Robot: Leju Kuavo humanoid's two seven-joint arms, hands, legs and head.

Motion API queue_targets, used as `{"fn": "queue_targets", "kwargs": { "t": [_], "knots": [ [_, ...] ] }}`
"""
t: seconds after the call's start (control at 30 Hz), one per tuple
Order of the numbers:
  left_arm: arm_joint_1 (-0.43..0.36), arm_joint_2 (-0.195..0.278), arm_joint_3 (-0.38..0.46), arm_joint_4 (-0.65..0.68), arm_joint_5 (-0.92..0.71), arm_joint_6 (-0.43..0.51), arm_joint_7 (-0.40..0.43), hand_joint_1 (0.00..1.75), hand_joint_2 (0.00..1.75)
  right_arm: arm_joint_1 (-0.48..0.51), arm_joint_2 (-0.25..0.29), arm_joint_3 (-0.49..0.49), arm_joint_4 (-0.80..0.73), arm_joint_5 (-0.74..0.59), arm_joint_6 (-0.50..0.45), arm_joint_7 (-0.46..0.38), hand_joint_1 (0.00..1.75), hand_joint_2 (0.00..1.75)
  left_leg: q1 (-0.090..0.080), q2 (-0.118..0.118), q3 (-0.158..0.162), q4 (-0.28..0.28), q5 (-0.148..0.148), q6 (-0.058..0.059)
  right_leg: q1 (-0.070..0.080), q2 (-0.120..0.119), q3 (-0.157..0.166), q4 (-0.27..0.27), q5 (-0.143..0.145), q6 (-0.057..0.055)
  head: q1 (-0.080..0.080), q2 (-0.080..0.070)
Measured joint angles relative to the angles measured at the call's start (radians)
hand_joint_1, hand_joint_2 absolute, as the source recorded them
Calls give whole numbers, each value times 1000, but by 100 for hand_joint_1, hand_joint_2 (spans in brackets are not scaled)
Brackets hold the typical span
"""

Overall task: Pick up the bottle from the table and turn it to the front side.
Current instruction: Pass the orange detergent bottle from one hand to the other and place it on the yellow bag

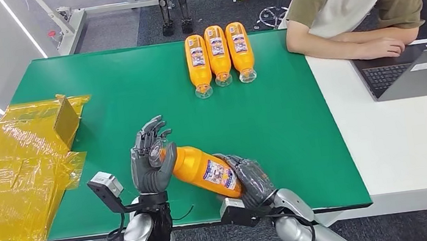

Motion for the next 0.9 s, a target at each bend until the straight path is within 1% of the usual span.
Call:
{"fn": "queue_targets", "kwargs": {
  "t": [0.07,0.1,0.17,0.2,0.23,0.33,0.47,0.7,0.9],
  "knots": [
    [-2,0,-6,0,-8,-3,3,171,175,1,0,-2,0,2,-18,-6,175,175,0,0,0,0,0,0,0,0,0,0,0,0,0,0],
    [-3,0,-9,0,-10,-3,4,134,175,2,0,-3,0,3,-23,-8,175,175,0,0,0,0,0,0,0,0,0,0,0,0,0,0],
    [-5,0,-12,0,-16,-7,7,47,175,5,0,-6,0,4,-38,-13,175,175,0,0,0,0,0,0,0,0,0,0,0,0,0,0],
    [-7,0,-13,0,-22,-11,9,7,175,6,0,-7,-1,4,-49,-17,175,175,0,0,0,0,0,0,0,0,0,0,0,0,0,0],
    [-8,0,-16,0,-30,-18,12,0,175,7,0,-8,-3,3,-62,-24,175,175,0,0,0,0,0,0,0,0,0,0,0,0,0,0],
    [-14,-1,-34,6,-57,-38,21,0,175,3,7,-12,-15,-5,-89,-41,175,175,0,0,0,0,0,0,0,0,0,0,0,0,0,0],
    [-20,-1,-65,10,-90,-54,25,0,175,-18,30,-17,-20,-16,-97,-55,175,175,0,0,0,0,0,0,0,0,0,0,0,0,0,0],
    [-25,-3,-92,10,-126,-72,52,0,175,-41,64,-22,-3,-25,-75,-64,175,175,0,0,0,0,0,0,0,0,0,1,0,0,0,0],
    [-26,-4,-96,10,-132,-74,55,0,175,-40,70,-22,0,-19,-58,-58,175,175,0,0,0,0,0,0,0,0,0,0,0,0,0,0]
  ]
}}
